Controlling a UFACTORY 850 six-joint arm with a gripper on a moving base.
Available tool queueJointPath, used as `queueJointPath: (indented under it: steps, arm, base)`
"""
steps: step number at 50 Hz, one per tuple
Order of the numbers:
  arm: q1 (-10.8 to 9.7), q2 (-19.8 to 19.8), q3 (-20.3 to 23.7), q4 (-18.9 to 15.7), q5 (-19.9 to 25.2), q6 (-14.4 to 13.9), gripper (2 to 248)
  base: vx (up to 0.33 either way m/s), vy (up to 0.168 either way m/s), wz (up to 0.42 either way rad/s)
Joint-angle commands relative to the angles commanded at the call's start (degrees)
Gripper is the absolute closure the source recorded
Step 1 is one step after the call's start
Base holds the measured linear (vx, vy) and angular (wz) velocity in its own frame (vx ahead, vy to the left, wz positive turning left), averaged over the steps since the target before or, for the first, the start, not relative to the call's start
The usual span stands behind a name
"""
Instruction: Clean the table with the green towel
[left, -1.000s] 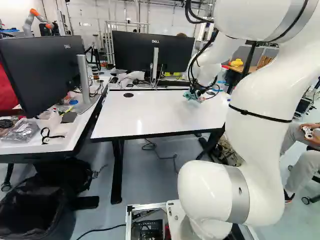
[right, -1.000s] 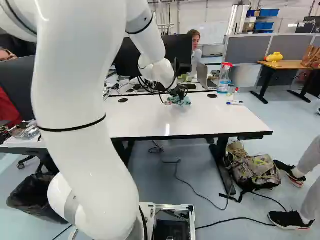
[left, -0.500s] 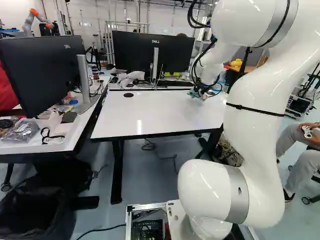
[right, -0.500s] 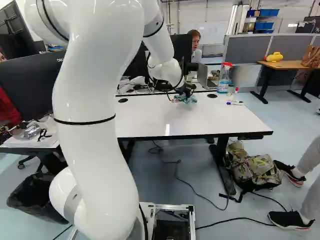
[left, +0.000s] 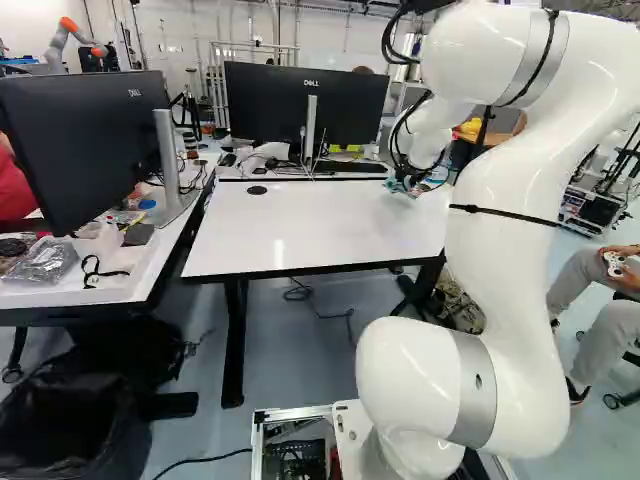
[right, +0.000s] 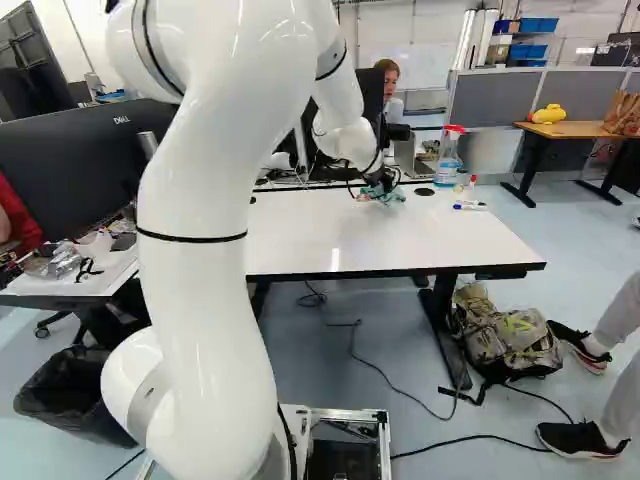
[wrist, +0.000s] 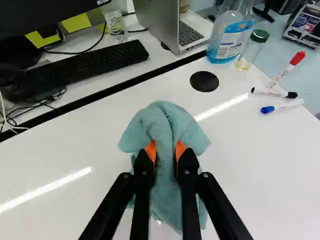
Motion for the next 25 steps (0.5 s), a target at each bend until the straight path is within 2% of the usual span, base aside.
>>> queueJointPath:
  steps: [9, 25]
  arm:
    - [0.4, -2.5, -2.1, 0.0, 0.0, 0.0, 189]
    - [0.4, -4.5, -2.5, 0.0, 0.0, 0.0, 189]
  base:
    - [0.000, 0.000, 0.000]
    - [0.000, 0.000, 0.000]
